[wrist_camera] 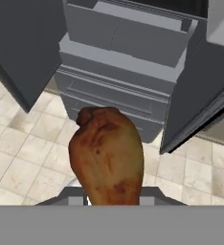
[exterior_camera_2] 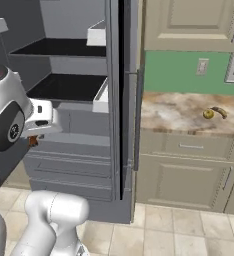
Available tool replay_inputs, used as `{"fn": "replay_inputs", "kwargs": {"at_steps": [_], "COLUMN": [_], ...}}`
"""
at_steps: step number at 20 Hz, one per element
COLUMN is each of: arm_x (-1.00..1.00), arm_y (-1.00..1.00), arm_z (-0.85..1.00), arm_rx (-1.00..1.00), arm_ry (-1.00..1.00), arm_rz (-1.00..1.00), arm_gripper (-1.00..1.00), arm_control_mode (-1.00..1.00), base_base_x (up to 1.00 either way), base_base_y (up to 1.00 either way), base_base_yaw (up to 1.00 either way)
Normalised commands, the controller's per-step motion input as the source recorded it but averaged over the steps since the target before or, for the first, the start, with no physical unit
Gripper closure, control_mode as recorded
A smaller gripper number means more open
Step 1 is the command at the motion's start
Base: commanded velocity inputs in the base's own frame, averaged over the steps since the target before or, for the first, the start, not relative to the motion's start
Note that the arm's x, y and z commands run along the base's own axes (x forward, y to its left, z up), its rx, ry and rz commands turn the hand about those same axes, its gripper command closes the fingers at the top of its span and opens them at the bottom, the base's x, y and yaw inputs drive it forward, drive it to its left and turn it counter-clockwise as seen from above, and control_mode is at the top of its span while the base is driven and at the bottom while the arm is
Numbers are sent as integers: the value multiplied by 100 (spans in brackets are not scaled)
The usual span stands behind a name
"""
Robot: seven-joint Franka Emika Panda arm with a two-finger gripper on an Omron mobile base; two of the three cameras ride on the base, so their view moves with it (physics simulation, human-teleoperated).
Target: Open the fridge, remove the banana, squash, and chicken drumstick, and place them on any counter.
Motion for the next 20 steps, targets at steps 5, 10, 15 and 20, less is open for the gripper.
{"fn": "replay_inputs", "kwargs": {"at_steps": [5,10,15,20], "arm_x": [0,0,0,0], "arm_y": [0,0,0,0], "arm_z": [0,0,0,0], "arm_rx": [0,0,0,0], "arm_ry": [0,0,0,0], "arm_rz": [0,0,0,0], "arm_gripper": [100,100,100,100], "arm_control_mode": [100,100,100,100], "base_base_x": [0,0,5,6], "base_base_y": [-100,-100,-100,-74], "base_base_yaw": [1,1,0,0]}}
